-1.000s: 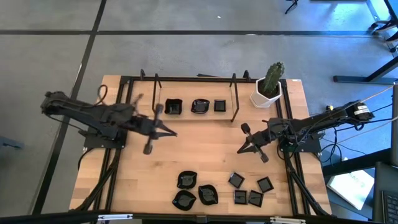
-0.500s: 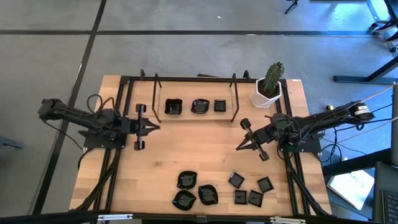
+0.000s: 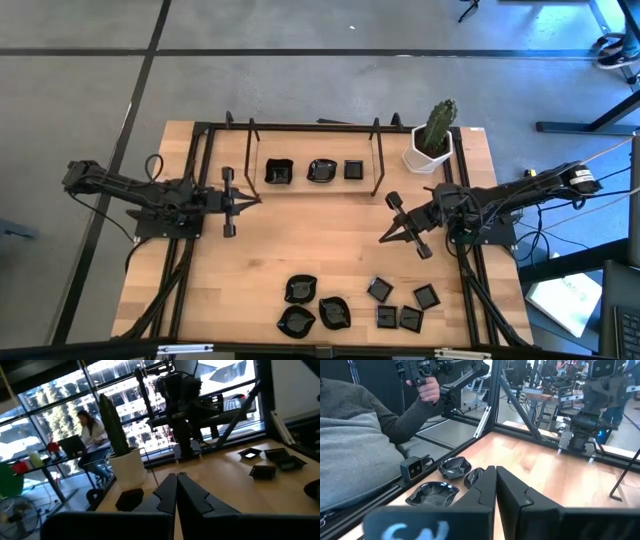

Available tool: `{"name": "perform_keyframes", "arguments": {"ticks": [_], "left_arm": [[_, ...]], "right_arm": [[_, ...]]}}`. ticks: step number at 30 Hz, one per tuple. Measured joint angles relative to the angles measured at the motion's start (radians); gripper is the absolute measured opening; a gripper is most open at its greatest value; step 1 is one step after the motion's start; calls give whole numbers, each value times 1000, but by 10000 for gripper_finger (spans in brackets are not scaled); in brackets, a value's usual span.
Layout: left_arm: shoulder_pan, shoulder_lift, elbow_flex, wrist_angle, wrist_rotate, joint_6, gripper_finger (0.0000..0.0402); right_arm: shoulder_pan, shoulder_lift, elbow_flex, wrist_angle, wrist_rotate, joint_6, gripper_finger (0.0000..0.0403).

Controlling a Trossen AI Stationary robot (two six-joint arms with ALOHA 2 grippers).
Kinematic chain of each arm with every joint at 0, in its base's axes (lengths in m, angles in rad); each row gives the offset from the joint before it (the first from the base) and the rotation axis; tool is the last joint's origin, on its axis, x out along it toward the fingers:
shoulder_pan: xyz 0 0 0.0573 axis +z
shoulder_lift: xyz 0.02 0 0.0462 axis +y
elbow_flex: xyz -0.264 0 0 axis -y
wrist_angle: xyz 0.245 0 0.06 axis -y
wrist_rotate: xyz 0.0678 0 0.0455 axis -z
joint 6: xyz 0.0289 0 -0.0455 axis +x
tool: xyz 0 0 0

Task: Pick & Place Mini shaped plates
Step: Stack the square plate on the top of the square plate on the shelf

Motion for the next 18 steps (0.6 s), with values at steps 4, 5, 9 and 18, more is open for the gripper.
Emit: {"name": "perform_keyframes", "arguments": {"ticks": [4,5,9,18], "left_arm": [[0,0,0,-5,-26,-1,8],[0,0,0,-4,-25,0,7],[0,0,0,8,-25,21,2],[0,0,0,13,-17,21,3]], "right_arm": [[0,1,0,-5,0,1,13],[0,5,0,-3,0,1,13],[0,23,0,-1,0,0,13],[0,100,0,51,3,-23,13]]}}
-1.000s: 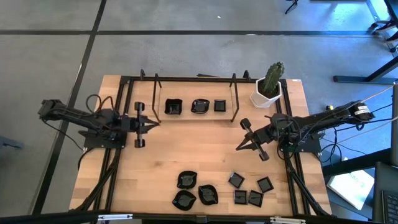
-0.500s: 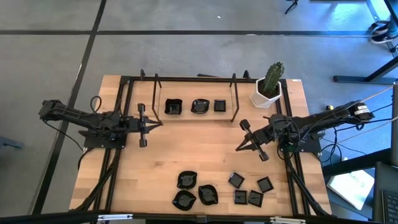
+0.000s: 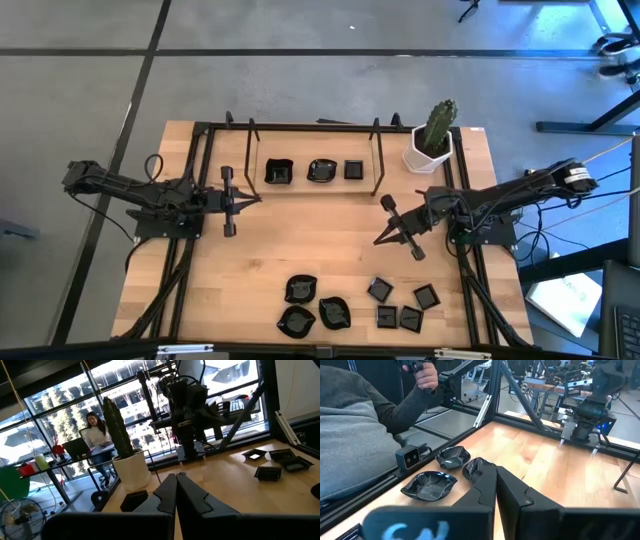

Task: Pick & Place Mini shaped plates
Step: Stack the square plate on the top of the square plate on the shelf

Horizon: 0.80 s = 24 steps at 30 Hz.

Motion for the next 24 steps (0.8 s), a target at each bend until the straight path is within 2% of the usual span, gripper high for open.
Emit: {"name": "perform_keyframes", "arguments": {"ticks": [7,24], "left_arm": [[0,0,0,2,-3,5,8],[0,0,0,2,-5,-20,7]], "right_arm": [[0,40,0,11,69,-50,13],[0,64,0,8,66,-50,13]]}}
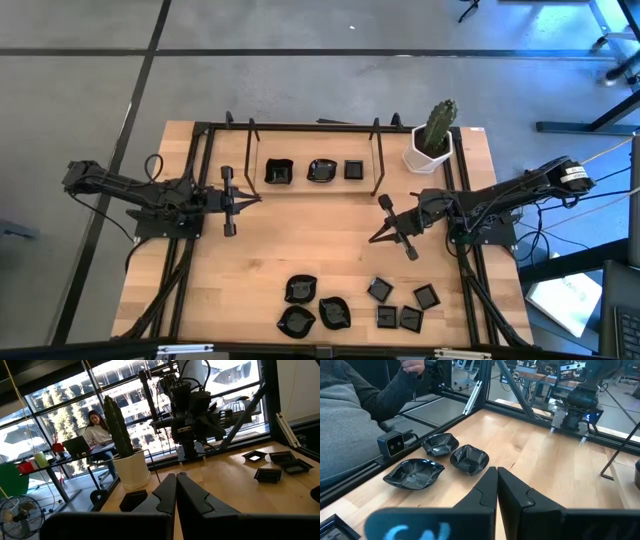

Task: Pick & Place Mini shaped plates
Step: Stack the square plate on the top of the square plate on the shelf

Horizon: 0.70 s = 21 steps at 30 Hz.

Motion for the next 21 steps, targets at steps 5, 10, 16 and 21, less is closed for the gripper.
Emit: {"name": "perform_keyframes", "arguments": {"ticks": [5,10,16,21], "left_arm": [[0,0,0,0,0,14,10],[0,0,0,0,0,14,7],[0,0,0,0,0,14,5],[0,0,0,-1,-1,17,8]], "right_arm": [[0,0,0,0,0,-1,13],[0,0,0,-3,1,-1,13],[0,0,0,-6,1,-1,13],[0,0,0,-7,2,-1,13]]}}
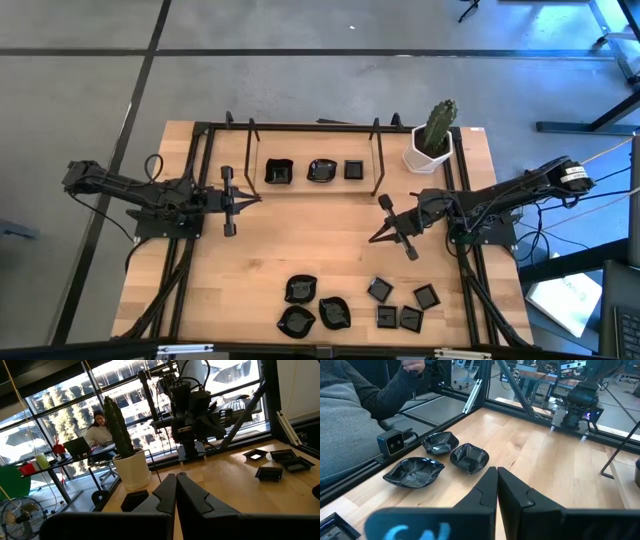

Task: Pick & Place Mini shaped plates
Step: Stack the square plate on the top of the square plate on the shelf

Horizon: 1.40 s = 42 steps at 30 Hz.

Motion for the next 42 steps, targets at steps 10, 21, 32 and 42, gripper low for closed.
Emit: {"name": "perform_keyframes", "arguments": {"ticks": [10,21,32,42], "left_arm": [[0,0,0,-10,0,0,7],[0,0,0,-24,0,0,5],[0,0,0,-36,0,0,4],[0,0,0,-37,0,-3,4]], "right_arm": [[86,0,145,-235,95,-8,11],[426,228,704,-1395,407,404,8],[773,436,756,-1580,297,1008,3],[831,602,755,-1501,307,1048,49]]}}
